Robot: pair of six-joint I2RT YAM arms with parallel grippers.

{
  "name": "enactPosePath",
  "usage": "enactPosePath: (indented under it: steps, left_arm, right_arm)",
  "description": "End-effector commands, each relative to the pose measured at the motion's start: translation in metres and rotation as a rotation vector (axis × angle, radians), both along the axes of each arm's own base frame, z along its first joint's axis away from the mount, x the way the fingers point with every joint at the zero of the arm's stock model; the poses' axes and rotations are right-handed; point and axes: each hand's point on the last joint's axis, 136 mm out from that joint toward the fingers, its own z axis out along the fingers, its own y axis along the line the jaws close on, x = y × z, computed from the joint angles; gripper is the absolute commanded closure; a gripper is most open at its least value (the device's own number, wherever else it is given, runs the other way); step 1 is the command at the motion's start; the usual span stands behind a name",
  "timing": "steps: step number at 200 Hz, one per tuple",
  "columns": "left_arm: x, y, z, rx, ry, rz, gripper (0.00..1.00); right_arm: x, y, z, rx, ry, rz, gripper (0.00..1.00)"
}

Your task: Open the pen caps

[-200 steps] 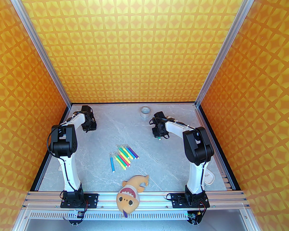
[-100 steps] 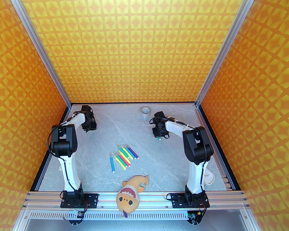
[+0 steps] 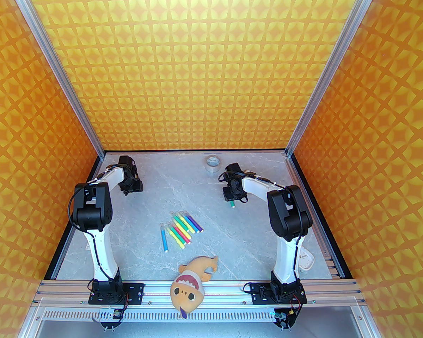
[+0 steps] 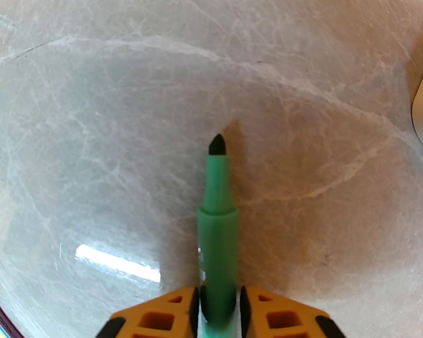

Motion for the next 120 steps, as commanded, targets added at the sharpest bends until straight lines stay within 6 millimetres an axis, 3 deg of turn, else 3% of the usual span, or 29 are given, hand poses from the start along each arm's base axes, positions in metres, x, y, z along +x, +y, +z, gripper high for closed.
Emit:
enactPosePath:
  steps: [1,27,74,120]
  left_arm:
    - [0.009,-0.003,0.037,-0.039,-0.109,0.012,0.55]
    - [-0.001,-0.010,0.054,-0.082,-0.157,0.013,0.53]
    - [-0.024,-0.027,0.096,-0.182,-0.285,0.020,0.44]
    - [-0.059,-0.051,0.120,-0.327,-0.424,-0.005,0.40]
  right_arm:
    - [0.001,-0.002,-0.001,-0.004,0.016,-0.012,0.71]
    - [0.001,-0.004,0.004,-0.012,0.007,-0.012,0.71]
    - [-0.006,0.001,0.039,0.033,-0.063,0.027,0.61]
    - [-0.032,0.026,0.067,0.051,-0.086,0.141,0.50]
